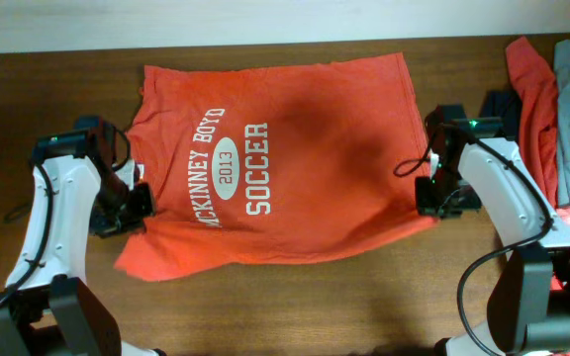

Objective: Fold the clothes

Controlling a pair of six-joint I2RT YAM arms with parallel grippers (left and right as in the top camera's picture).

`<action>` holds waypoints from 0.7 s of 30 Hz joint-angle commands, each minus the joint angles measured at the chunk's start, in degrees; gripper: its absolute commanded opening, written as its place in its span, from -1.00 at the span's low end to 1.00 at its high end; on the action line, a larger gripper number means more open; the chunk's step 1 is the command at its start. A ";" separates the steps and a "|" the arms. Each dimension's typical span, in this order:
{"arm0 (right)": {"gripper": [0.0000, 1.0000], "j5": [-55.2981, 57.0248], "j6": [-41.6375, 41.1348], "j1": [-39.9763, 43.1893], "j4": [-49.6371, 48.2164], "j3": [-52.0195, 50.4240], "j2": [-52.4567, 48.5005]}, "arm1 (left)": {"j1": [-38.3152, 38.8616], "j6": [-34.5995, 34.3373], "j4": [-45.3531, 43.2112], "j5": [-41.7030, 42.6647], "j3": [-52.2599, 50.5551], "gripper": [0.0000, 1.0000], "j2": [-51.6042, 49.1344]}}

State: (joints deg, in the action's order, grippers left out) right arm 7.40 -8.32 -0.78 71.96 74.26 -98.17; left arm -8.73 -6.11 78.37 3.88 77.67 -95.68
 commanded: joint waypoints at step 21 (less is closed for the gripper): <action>-0.74 -0.09 2.36 0.52 -29.66 -0.11 0.13 | 0.00 -3.69 -25.07 2.32 -0.07 -1.00 -1.62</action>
State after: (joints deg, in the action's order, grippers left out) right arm 7.38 -6.15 -0.78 43.27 74.11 -98.17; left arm -8.73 -9.28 54.33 5.78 77.67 -96.05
